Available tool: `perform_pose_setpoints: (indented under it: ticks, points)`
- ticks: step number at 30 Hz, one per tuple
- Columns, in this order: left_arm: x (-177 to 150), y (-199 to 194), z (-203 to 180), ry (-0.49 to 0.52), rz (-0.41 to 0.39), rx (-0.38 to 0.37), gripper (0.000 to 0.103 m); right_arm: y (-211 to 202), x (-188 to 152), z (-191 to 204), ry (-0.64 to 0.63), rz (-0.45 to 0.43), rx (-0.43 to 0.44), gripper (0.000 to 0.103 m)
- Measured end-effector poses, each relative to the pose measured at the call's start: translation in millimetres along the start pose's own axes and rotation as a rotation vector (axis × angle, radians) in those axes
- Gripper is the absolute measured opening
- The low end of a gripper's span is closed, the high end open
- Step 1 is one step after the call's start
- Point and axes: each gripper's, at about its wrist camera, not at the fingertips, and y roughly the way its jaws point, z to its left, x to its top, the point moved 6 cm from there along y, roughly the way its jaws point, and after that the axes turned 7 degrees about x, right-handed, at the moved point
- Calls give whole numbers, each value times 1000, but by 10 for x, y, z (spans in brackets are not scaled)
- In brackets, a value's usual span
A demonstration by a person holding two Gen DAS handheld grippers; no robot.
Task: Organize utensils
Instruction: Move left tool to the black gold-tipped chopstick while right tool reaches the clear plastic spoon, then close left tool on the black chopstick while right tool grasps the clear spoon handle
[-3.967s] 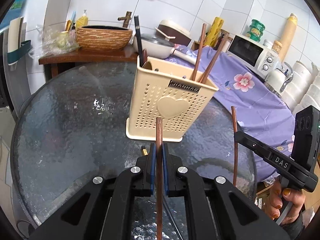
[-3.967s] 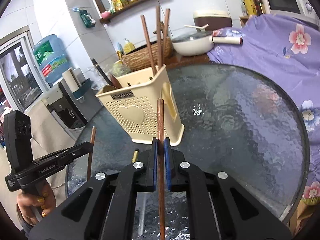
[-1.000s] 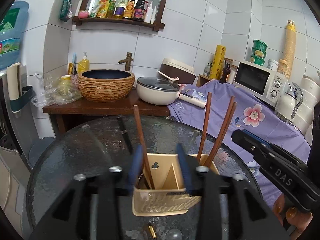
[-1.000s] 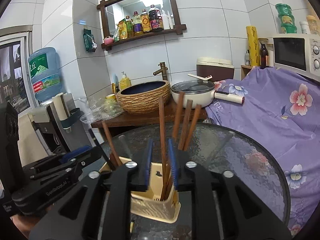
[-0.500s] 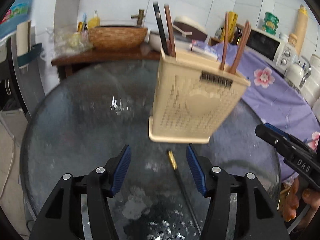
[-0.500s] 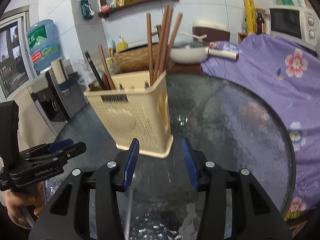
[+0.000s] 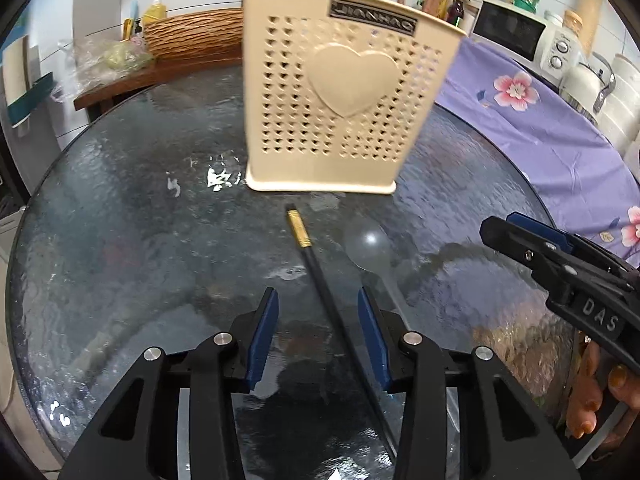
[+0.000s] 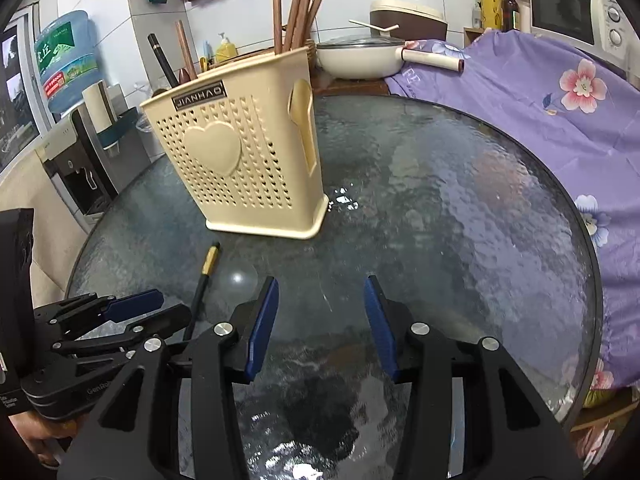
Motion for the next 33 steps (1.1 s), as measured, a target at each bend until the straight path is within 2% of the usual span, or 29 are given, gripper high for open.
perform_pose_setpoints:
  ticks: [6, 12, 21, 33]
  points:
    - [-9, 88, -100, 27, 14, 21, 27, -46, -68, 5, 10, 12, 7, 45]
    - [64, 172, -144, 33, 15, 56, 22, -86, -77, 21, 10, 18, 11, 45]
    - [238, 305, -29, 31, 19, 79, 10, 6, -53, 58, -3, 52, 8, 45]
    - [239, 278, 189, -46, 24, 33, 7, 413, -164, 484, -133, 175, 47, 45]
